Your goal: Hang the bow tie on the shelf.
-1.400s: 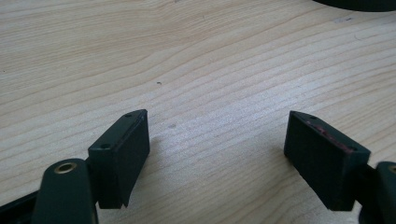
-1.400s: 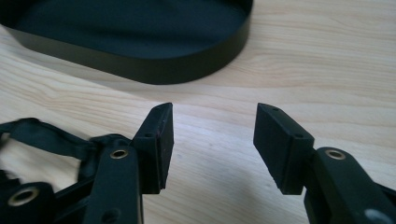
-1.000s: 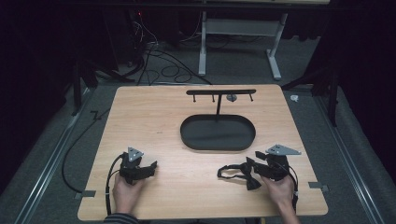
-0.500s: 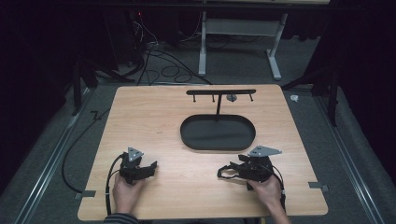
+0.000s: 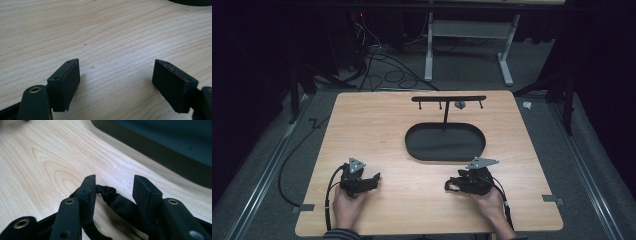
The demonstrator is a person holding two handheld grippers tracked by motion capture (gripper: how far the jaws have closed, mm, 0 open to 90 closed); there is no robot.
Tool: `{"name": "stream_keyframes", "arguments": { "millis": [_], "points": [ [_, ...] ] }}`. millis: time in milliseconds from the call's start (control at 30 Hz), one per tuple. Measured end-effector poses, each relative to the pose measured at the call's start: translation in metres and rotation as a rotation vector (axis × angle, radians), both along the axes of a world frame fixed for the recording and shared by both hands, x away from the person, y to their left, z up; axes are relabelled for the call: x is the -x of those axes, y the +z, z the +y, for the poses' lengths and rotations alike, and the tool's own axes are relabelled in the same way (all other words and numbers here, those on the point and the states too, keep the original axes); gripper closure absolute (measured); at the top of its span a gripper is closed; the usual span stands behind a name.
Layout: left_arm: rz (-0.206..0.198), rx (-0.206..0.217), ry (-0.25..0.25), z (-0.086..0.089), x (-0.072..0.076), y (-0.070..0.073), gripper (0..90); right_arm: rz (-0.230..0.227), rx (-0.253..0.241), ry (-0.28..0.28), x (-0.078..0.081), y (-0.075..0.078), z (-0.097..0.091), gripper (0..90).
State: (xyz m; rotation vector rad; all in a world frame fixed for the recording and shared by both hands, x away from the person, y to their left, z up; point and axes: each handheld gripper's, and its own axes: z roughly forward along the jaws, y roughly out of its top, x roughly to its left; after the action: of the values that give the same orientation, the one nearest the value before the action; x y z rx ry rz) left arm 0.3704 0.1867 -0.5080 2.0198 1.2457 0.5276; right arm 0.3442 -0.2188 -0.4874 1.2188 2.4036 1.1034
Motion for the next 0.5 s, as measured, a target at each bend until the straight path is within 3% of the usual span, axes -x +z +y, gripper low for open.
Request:
{"name": "stream_keyframes", "arguments": {
  "millis": [167,500],
  "points": [
    [0.0,0.0,0.0,0.0001,0.0,0.0,22.8,0.025,0.028,0.004,-0.0026,-0.0076,0.0019,61.5],
    [0.0,0.001,0.0,0.0001,0.0,0.0,22.8,-0.009,0.09,0.01,-0.0003,-0.0068,0.005,79.3]
  ]
}}
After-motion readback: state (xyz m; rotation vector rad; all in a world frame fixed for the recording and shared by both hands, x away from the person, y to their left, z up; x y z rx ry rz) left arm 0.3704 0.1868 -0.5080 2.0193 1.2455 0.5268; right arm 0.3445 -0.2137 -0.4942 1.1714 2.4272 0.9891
